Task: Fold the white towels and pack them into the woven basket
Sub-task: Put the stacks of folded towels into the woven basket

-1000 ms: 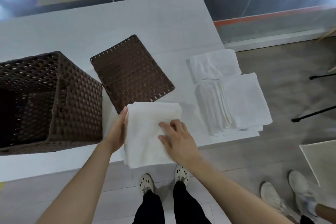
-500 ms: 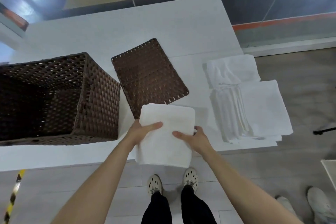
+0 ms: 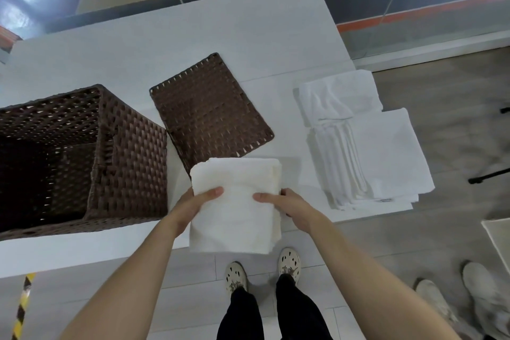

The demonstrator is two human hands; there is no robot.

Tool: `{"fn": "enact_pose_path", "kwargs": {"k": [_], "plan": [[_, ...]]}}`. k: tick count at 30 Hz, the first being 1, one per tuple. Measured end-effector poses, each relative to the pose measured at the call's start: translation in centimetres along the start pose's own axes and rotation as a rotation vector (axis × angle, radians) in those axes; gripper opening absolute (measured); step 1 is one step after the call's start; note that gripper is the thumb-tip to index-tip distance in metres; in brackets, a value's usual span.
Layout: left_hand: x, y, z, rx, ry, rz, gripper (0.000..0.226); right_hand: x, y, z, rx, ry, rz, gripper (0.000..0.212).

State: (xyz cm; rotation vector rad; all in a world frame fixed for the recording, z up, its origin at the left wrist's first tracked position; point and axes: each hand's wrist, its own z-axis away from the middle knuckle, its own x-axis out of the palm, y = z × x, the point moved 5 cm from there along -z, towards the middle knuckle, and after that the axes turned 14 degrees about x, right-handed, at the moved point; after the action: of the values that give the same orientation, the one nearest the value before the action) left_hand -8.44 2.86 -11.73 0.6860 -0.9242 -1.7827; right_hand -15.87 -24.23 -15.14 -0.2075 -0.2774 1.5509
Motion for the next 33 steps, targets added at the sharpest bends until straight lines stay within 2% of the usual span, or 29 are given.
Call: {"fn": "enact_pose_path", "kwargs": {"k": [3, 6, 10, 14, 16, 20, 24, 25, 28, 33], "plan": [[-1.0, -0.4, -0.2, -0.016, 0.020, -0.033, 0.082, 0.0, -0.3, 0.4, -0.016, -0.015, -0.023, 0.128], [-1.6, -0.7, -0.2, -0.011, 0.028, -0.070, 0.091, -0.2, -0.1, 0.5, -0.007, -0.016, -0.029, 0.149], [-2.2, -1.1, -0.3, -0.007, 0.036, -0.098, 0.097, 0.1, -0.1, 0.0, -0.003, -0.039, 0.073, 0.134], [-3.0, -1.7, -0.3, -0.018, 0.064, -0.077, 0.097, 0.3, -0.5, 0.0, -0.038, 0.068, 0.208, 0.142], [-3.3, -1.8, -0.4, -0.014, 0.072, -0.078, 0.094, 0.6, -0.8, 0.8, -0.075, 0.068, 0.185, 0.132], [-3.4, -1.6, -0.8, -0.018, 0.085, -0.111, 0.083, 0.9, -0.1, 1.1, -0.085, 0.001, 0.020, 0.128], [-3.5, -1.4, -1.0, -0.028, 0.090, -0.114, 0.077, 0.6, 0.0, 0.9, -0.091, -0.136, -0.100, 0.076], [-3.6, -1.4, -1.0, -0.034, 0.096, -0.112, 0.072, 0.5, -0.1, 0.8, -0.074, -0.171, -0.141, 0.074], [-3.7, -1.3, -1.0, -0.054, 0.107, -0.108, 0.066, 0.2, -0.5, 0.9, -0.024, -0.209, -0.169, 0.091], [-3.6, -1.2, -0.9, -0.066, 0.108, -0.088, 0.065, 0.6, -0.7, 1.8, -0.057, -0.187, -0.127, 0.064]]}}
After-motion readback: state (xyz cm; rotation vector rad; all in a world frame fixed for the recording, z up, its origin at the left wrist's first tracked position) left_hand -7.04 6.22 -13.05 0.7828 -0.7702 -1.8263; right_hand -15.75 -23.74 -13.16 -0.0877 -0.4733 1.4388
